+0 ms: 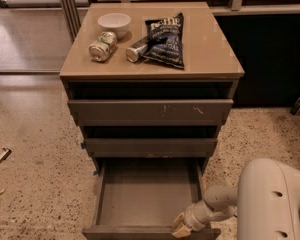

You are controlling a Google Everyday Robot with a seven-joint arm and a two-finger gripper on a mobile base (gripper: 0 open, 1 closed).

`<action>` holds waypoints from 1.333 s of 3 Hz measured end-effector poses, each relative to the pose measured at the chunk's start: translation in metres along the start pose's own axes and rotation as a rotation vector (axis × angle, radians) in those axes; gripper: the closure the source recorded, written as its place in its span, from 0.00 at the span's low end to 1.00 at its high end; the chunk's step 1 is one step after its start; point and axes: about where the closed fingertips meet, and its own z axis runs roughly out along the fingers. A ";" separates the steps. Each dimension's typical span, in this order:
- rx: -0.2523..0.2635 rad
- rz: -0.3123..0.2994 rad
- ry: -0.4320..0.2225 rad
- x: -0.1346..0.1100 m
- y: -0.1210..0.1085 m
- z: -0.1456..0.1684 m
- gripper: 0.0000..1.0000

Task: Open bottom drawer

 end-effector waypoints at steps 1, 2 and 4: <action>0.003 -0.002 -0.001 -0.001 -0.001 -0.001 0.96; 0.012 -0.008 -0.002 -0.003 -0.001 -0.005 0.95; 0.034 -0.028 0.011 -0.016 0.001 -0.018 0.97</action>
Offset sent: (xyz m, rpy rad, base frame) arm 0.0086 -0.0045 0.0132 -0.0052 -0.0367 -0.0064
